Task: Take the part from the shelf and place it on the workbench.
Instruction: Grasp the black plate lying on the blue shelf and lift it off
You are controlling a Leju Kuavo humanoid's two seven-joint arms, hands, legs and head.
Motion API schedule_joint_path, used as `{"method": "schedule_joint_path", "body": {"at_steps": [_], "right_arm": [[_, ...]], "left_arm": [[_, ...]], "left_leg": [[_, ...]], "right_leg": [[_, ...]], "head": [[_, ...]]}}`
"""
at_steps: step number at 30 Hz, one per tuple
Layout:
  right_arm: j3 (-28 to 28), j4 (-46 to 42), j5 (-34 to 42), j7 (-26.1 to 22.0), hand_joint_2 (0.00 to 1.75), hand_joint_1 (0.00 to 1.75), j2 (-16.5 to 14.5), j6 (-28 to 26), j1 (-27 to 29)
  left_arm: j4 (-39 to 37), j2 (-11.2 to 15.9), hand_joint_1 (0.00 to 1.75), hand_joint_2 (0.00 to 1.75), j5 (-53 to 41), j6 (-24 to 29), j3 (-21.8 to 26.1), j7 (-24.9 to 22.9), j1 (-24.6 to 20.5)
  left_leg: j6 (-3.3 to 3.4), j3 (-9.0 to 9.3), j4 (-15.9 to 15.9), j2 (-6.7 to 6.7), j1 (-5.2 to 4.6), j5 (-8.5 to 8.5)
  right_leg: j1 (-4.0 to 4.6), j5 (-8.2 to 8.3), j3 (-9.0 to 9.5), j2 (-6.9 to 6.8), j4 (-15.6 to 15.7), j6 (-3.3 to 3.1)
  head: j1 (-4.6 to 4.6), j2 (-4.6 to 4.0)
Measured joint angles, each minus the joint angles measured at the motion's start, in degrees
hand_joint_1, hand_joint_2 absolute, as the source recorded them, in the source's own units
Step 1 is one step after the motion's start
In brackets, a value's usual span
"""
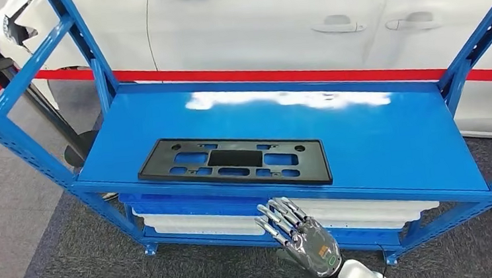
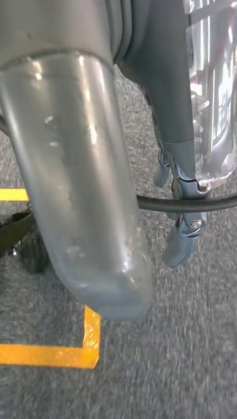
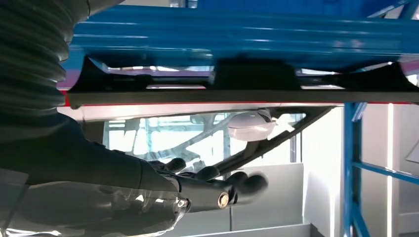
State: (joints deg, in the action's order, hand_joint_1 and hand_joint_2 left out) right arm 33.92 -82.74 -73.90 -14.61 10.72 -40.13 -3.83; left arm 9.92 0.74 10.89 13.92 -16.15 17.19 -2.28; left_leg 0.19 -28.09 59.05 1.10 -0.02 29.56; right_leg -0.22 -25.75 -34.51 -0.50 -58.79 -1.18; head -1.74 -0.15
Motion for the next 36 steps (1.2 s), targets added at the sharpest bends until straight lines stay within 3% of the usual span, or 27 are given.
{"method": "schedule_joint_path", "body": {"at_steps": [2, 5, 6, 7, 8, 10, 11, 15, 17, 18, 20, 21, 22, 23, 25, 26, 27, 29, 32, 33, 35, 36], "right_arm": [[0.3, 0.1, 0.1, 0.2, 1.75, 0.0, 0.3, 0.0, -0.4], [0.7, 0.2, 0.1, 0.2, 1.75, 0.0, 0.7, 0.0, -0.9], [0.9, 0.2, 0.1, 0.2, 1.75, 0.0, 0.8, 0.0, -0.9], [1.0, 0.3, 0.1, 0.2, 1.75, 0.0, 0.8, 0.0, -0.9], [1.1, 0.4, 0.1, 0.2, 1.75, 0.0, 0.8, 0.0, -0.9], [1.2, 0.4, 0.1, 0.3, 1.75, 0.0, 0.8, 0.0, -0.9], [1.2, 0.5, 0.2, 0.3, 1.75, 0.0, 0.8, 0.0, -1.0], [1.6, 0.5, 0.5, 0.6, 1.75, 0.0, 0.8, 0.0, -1.6], [1.8, 0.5, 0.7, 0.7, 1.75, 0.0, 0.8, 0.0, -2.0], [1.9, 0.6, 0.8, 0.8, 1.75, 0.0, 0.8, 0.0, -2.2], [2.3, 0.8, 1.0, 1.1, 1.75, 0.0, 0.6, 0.0, -2.5], [2.6, 1.0, 1.1, 1.2, 1.75, 0.0, 0.6, 0.0, -2.6], [2.8, 1.2, 1.3, 1.4, 1.75, 0.0, 0.5, 0.0, -2.7], [3.1, 1.4, 1.4, 1.5, 1.75, 0.0, 0.5, 0.0, -3.0], [3.7, 1.7, 1.7, 1.8, 1.75, 0.0, 0.5, 0.0, -4.0], [4.0, 2.0, 1.9, 2.0, 1.75, 0.0, 0.5, 0.0, -4.6], [4.4, 2.2, 2.1, 2.3, 1.75, 0.0, 0.5, 0.0, -5.2], [5.2, 2.6, 2.5, 2.9, 1.75, 0.0, 0.5, 0.0, -6.5], [6.9, 3.2, 3.5, 4.3, 1.75, 0.0, 0.8, 0.0, -8.5], [7.6, 3.4, 3.8, 4.7, 1.75, 0.0, 1.1, 0.1, -9.3], [8.9, 3.7, 4.3, 5.5, 1.75, 0.0, 1.5, 0.5, -10.9], [9.5, 3.9, 4.5, 5.8, 1.75, 0.0, 1.6, 0.8, -11.6]], "left_arm": [[0.0, 0.0, 0.0, 0.0, 0.0, -0.1, -0.1, 0.0, -0.1], [0.0, 0.0, 0.0, 0.0, 0.0, -0.1, -0.2, 0.0, -0.2], [0.0, 0.0, 0.0, 0.0, 0.0, -0.1, -0.2, 0.0, -0.1], [0.0, 0.1, 0.0, 0.0, 0.0, -0.1, -0.2, 0.0, 0.0], [0.0, 0.1, 0.0, 0.0, 0.0, -0.1, -0.2, 0.0, 0.1], [-0.1, 0.1, 0.0, 0.0, 0.0, -0.1, -0.2, -0.1, 0.2], [-0.1, 0.1, 0.0, 0.0, 0.0, -0.1, -0.2, 0.0, 0.2], [-0.2, 0.1, 0.0, 0.0, -0.1, -0.2, -0.3, 0.0, 0.1], [-0.2, 0.0, 0.0, 0.0, -0.1, -0.2, -0.3, 0.0, 0.1], [-0.2, 0.0, 0.0, 0.0, -0.1, -0.3, -0.4, 0.0, 0.0], [-0.2, 0.0, 0.0, 0.0, -0.1, -0.3, -0.5, 0.0, -0.2], [-0.2, 0.0, 0.0, 0.0, -0.1, -0.3, -0.7, 0.0, -0.2], [-0.2, 0.0, 0.0, 0.0, -0.1, -0.3, -0.8, 0.0, -0.1], [-0.2, 0.0, 0.0, 0.0, -0.2, -0.4, -0.9, 0.0, -0.1], [-0.2, 0.0, 0.0, 0.0, -0.4, -0.5, -1.0, 0.0, -0.1], [-0.2, 0.0, 0.0, 0.0, -0.4, -0.5, -1.1, 0.0, -0.2], [-0.2, 0.0, 0.0, 0.0, -0.5, -0.5, -1.2, 0.0, -0.3], [-0.2, 0.0, 0.0, 0.0, -0.7, -0.6, -1.3, -0.1, -0.4], [-0.2, 0.0, 0.0, 0.0, -1.1, -0.6, -1.3, -0.2, -0.7], [-0.2, 0.0, 0.0, 0.0, -1.2, -0.6, -1.4, -0.3, -0.8], [-0.2, 0.0, 0.0, 0.0, -1.4, -0.7, -1.6, -0.3, -0.8], [-0.2, -0.1, 0.0, 0.0, -1.5, -0.8, -1.8, -0.4, -0.8]], "left_leg": [[-0.64, -1.21, 3.2, -0.22, 0.14, 1.49], [-1.46, -7.31, 13.0, -0.33, 0.28, 5.65], [-1.68, -8.96, 14.8, -0.35, 0.32, 5.82], [-1.8, -9.74, 14.7, -0.37, 0.36, 4.81], [-1.9, -9.52, 12.5, -0.39, 0.41, 2.54], [-1.71, -7.58, 5.4, -0.4, 0.46, -2.52], [-1.37, -6.82, 2.6, -0.46, 0.36, -3.53], [0.64, -5.99, 0.2, -0.66, 0.26, -4.07], [1.28, -5.34, -0.3, -0.65, 0.59, -4.07], [1.57, -5.06, -0.4, -0.64, 0.64, -3.99], [2.04, -4.69, -0.5, -0.56, 0.57, -3.54], [2.12, -4.43, -0.5, -0.49, 0.54, -3.29], [2.11, -4.06, -0.5, -0.41, 0.52, -2.97], [2.03, -3.6, -0.5, -0.33, 0.52, -2.65], [1.71, -2.67, -0.5, -0.23, 0.49, -1.95], [1.41, -2.41, -0.4, -0.2, 0.41, -1.57], [1.08, -2.26, -0.5, -0.19, 0.36, -1.27], [0.33, -2.03, -0.8, -0.23, 0.33, -0.79], [-0.68, -2.04, 0.7, -0.53, 0.41, 0.43], [-0.97, -3.12, 3.1, -0.59, 0.43, 1.57], [-1.4, -7.33, 10.3, -0.62, 0.49, 4.23], [-1.56, -9.43, 13.2, -0.62, 0.5, 4.78]], "right_leg": [[-0.2, -0.32, 1.09, -0.04, 0.5, -0.58], [-0.23, -1.08, 1.91, -0.23, 0.6, -1.03], [-0.23, -1.38, 2.21, -0.21, 0.6, -1.02], [-0.25, -1.71, 2.6, -0.17, 0.6, -0.98], [-0.28, -2.09, 3.11, -0.12, 0.6, -0.87], [-0.31, -2.91, 4.18, -0.1, 0.5, -0.47], [-0.27, -3.26, 4.44, -0.11, 0.4, -0.19], [0.02, -4.18, 4.87, -0.21, 0.4, 1.08], [-0.02, -5.42, 4.2, -0.19, -1.6, 1.57], [-0.2, -6.57, 2.82, -0.16, -4.3, 1.73], [-0.48, -8.92, -1.64, -0.13, -11.6, 1.99], [-0.6, -9.15, -3.57, -0.13, -14.2, 2.06], [-0.7, -8.3, -4.68, -0.13, -15.0, 2.08], [-0.76, -6.38, -4.72, -0.14, -13.6, 2.02], [-0.71, -1.55, -2.58, -0.25, -7.0, 1.56], [-0.56, -0.25, -1.33, -0.33, -3.8, 1.27], [-0.38, 0.21, -0.45, -0.41, -1.7, 1.02], [-0.08, -0.46, 0.24, -0.39, -0.3, 0.64], [-0.51, -0.6, 1.29, -0.3, 0.8, -0.05], [-0.66, -0.67, 1.78, -0.4, 1.1, -0.28], [-0.54, -1.14, 2.48, -0.64, 1.2, -0.69], [-0.5, -1.41, 2.79, -0.68, 1.2, -0.75]], "head": [[0.0, 0.0], [-0.02, 0.0], [-0.02, 0.0], [-0.02, 0.0], [-0.03, 0.0], [-0.02, 0.0], [-0.02, 0.0], [-0.01, 0.0], [-0.01, 0.0], [-0.01, 0.0], [-0.01, 0.0], [-0.02, 0.0], [-0.01, 0.0], [-0.01, 0.0], [-0.01, 0.0], [-0.01, 0.0], [-0.01, 0.0], [-0.01, 0.0], [-0.03, 0.0], [-0.04, 0.0], [-0.03, 0.0], [-0.03, 0.0]]}}
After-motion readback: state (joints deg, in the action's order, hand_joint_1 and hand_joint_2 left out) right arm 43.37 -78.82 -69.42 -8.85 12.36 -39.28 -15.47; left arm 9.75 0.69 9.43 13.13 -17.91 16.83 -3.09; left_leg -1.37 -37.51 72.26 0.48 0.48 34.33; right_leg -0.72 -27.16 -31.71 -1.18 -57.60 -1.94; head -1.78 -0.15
